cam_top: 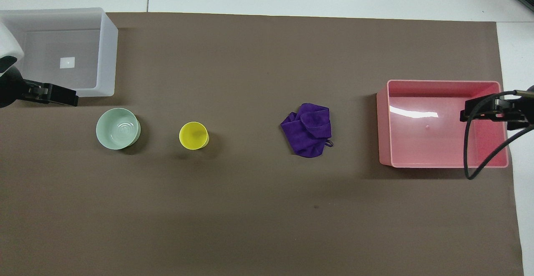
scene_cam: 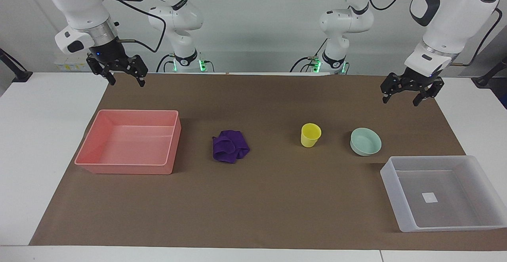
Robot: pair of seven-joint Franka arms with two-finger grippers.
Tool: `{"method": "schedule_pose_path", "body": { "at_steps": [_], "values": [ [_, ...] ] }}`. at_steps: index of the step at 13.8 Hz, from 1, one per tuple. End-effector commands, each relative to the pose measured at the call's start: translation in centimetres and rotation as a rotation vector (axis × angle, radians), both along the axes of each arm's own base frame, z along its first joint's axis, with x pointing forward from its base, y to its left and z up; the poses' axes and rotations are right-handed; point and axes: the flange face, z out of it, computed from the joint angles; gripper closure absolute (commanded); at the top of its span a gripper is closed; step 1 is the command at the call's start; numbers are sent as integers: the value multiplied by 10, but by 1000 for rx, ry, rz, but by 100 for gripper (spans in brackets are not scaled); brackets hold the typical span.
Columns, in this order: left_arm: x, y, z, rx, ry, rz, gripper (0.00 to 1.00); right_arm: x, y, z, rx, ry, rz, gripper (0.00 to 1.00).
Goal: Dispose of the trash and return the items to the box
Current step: 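Move the left gripper down to the pale green bowl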
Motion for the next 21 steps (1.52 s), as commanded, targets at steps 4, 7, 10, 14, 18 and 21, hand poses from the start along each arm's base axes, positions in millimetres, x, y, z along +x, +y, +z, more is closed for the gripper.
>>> {"method": "schedule_pose_path", "body": {
  "at_steps": [4,7,10,14,18,21],
  "values": [
    [-11,4,1,20,13,9,0,-6,-13,0,-50,8,-5,0],
    [-11,-1,1,22,14,2,0,-9,-13,4,-39,26,-6,0],
    [-10,0,1,21,2,1,0,-8,-4,2,-31,33,10,0],
    [-8,-1,-2,19,-6,3,0,-6,-10,3,-30,25,1,0],
    [-8,3,-11,18,-21,11,0,-7,-18,3,-26,30,-14,0],
    [-5,6,-34,17,-33,18,0,-9,-13,1,-27,35,-5,0]
  ]
}}
